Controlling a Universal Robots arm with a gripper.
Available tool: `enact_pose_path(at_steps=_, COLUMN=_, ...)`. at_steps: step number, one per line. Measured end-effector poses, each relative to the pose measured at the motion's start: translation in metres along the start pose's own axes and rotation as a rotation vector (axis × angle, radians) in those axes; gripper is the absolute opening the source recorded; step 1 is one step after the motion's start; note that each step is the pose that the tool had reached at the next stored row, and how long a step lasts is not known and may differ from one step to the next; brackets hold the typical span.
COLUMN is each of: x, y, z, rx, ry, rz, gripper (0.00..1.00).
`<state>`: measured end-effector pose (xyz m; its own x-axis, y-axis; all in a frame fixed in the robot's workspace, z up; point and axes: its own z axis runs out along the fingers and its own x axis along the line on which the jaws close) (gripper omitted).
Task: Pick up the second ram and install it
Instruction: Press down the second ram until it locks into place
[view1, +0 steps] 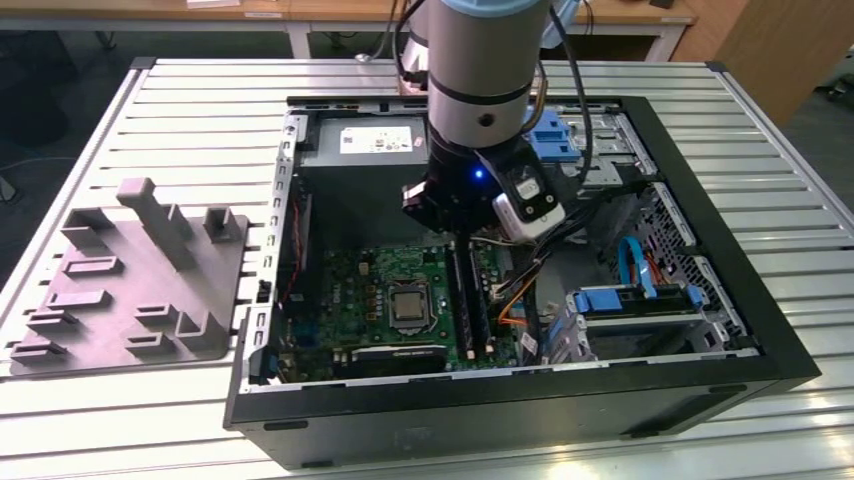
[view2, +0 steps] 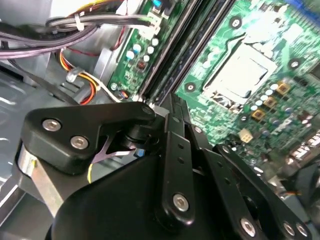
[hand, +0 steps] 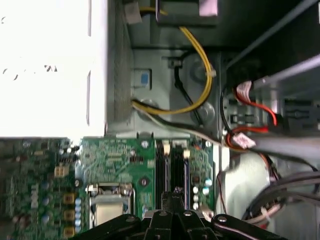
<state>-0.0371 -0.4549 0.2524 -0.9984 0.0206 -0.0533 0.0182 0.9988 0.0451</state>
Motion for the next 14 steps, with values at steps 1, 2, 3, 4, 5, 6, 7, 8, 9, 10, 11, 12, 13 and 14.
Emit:
enact_pose_path(at_steps=1, x=0.0002, y=0.0019, z=0.0018, rx=0.0003, ry=0.0000, rz=0.000, gripper=0.10)
enact_pose_path(at_steps=2, x=0.0003, y=0.0038, z=0.0038, rx=0.0004, ry=0.0001, rz=0.000, gripper=0.10)
enact_pose_path(at_steps=3, x=0.0004, y=0.0052, z=0.0057, rx=0.0003, ry=0.0000, rz=0.000, gripper=0.10)
enact_pose_path(at_steps=4, x=0.0005, y=0.0060, z=0.0074, rx=0.0004, ry=0.0000, rz=0.000, gripper=0.10)
enact_pose_path(at_steps=5, x=0.0005, y=0.0062, z=0.0090, rx=0.0007, ry=0.0001, rz=0.000, gripper=0.10)
enact_pose_path(at_steps=6, x=0.0006, y=0.0063, z=0.0103, rx=0.0010, ry=0.0001, rz=0.000, gripper=0.10)
enact_pose_path(at_steps=7, x=0.0007, y=0.0063, z=0.0112, rx=0.0009, ry=0.0000, rz=0.000, gripper=0.10)
enact_pose_path(at_steps=8, x=0.0007, y=0.0063, z=0.0113, rx=0.0011, ry=0.0001, rz=0.000, gripper=0.10)
enact_pose_path(at_steps=9, x=0.0007, y=0.0063, z=0.0113, rx=0.0012, ry=0.0001, rz=0.000, gripper=0.10)
enact_pose_path(at_steps=10, x=0.0007, y=0.0063, z=0.0113, rx=0.0013, ry=0.0001, rz=0.000, gripper=0.10)
enact_pose_path(at_steps=11, x=0.0007, y=0.0063, z=0.0113, rx=0.0012, ry=0.0001, rz=0.000, gripper=0.10)
enact_pose_path(at_steps=12, x=0.0007, y=0.0064, z=0.0115, rx=0.0011, ry=0.0001, rz=0.000, gripper=0.10)
enact_pose_path(at_steps=13, x=0.0008, y=0.0069, z=0.0119, rx=0.0008, ry=-0.0001, rz=0.000, gripper=0.10)
enact_pose_path(at_steps=14, x=0.0009, y=0.0077, z=0.0122, rx=0.0009, ry=0.0000, rz=0.000, gripper=0.10)
